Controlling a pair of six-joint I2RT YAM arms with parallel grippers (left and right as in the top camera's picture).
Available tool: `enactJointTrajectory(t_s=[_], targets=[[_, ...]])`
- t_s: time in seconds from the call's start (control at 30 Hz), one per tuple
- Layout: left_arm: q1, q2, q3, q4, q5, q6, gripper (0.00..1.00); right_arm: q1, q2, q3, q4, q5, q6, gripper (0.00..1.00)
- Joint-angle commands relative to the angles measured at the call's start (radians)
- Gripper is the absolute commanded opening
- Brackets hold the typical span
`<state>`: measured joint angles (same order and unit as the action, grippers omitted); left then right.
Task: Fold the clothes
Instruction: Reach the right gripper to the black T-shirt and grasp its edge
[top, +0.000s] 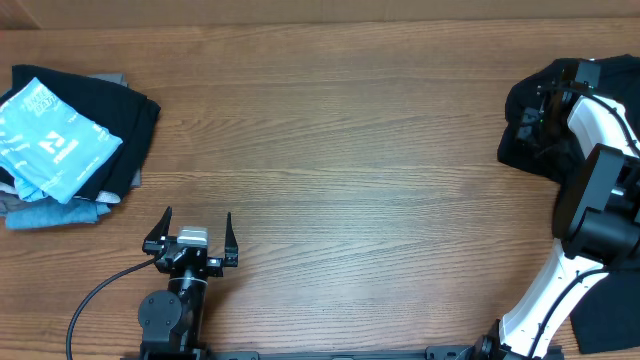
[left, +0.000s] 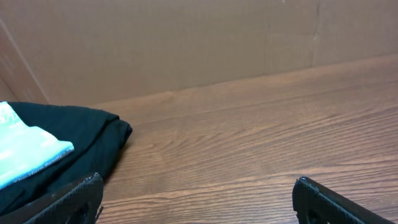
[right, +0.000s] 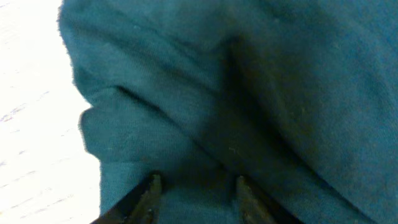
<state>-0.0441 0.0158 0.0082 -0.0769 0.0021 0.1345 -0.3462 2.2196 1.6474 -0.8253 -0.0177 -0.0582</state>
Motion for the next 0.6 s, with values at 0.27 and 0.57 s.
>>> enactJointTrajectory(t_s=[0.27, 0.57], targets=[[0.000, -0.003, -0.003, 0.000, -0.010, 0.016, 1.00, 0.040, 0.034, -0.012, -0.045, -0.029, 0.005, 0.32], [0.000, -0.003, -0.003, 0.000, -0.010, 0.016, 1.00, 0.159, 0.034, -0.012, -0.072, -0.029, 0.005, 0.32]])
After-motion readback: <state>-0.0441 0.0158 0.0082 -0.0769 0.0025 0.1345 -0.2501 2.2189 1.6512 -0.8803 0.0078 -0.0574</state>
